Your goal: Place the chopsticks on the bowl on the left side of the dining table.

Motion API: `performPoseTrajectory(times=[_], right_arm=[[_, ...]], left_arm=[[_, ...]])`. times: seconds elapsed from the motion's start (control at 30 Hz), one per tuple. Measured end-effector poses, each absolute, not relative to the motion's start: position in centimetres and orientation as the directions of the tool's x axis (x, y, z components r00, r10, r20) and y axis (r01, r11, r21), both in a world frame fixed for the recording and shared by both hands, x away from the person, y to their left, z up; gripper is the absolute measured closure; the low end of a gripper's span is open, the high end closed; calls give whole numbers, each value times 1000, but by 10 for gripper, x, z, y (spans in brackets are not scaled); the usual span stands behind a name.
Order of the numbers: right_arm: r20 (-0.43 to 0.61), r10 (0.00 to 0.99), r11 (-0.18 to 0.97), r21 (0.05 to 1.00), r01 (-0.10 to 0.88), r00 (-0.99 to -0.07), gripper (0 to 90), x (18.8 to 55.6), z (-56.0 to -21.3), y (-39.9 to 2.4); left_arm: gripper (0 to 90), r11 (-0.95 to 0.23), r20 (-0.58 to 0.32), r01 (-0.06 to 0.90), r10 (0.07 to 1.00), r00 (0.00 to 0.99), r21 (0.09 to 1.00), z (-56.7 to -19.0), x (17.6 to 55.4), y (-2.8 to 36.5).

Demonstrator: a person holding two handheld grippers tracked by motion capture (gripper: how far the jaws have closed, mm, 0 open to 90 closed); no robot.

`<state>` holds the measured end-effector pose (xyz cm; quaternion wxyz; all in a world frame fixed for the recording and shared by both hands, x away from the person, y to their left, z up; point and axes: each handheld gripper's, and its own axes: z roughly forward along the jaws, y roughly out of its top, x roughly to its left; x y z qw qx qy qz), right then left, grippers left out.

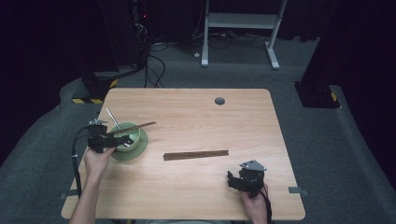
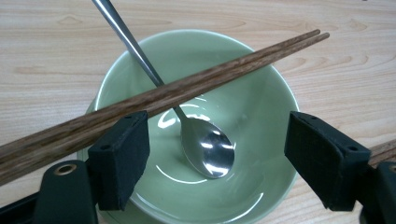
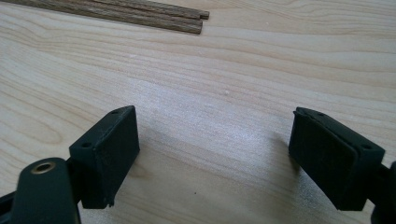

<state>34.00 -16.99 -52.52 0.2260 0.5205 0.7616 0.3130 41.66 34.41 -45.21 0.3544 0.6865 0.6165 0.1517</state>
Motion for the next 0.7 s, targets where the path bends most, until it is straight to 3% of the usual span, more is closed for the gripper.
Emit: performPoseTrajectory(times=[0.7], right_arm=[[-18,934,262,712,651,-356,158,340,-525,-170]], left_arm=[[231,85,-278,733,949,146,675,-456,428,353]])
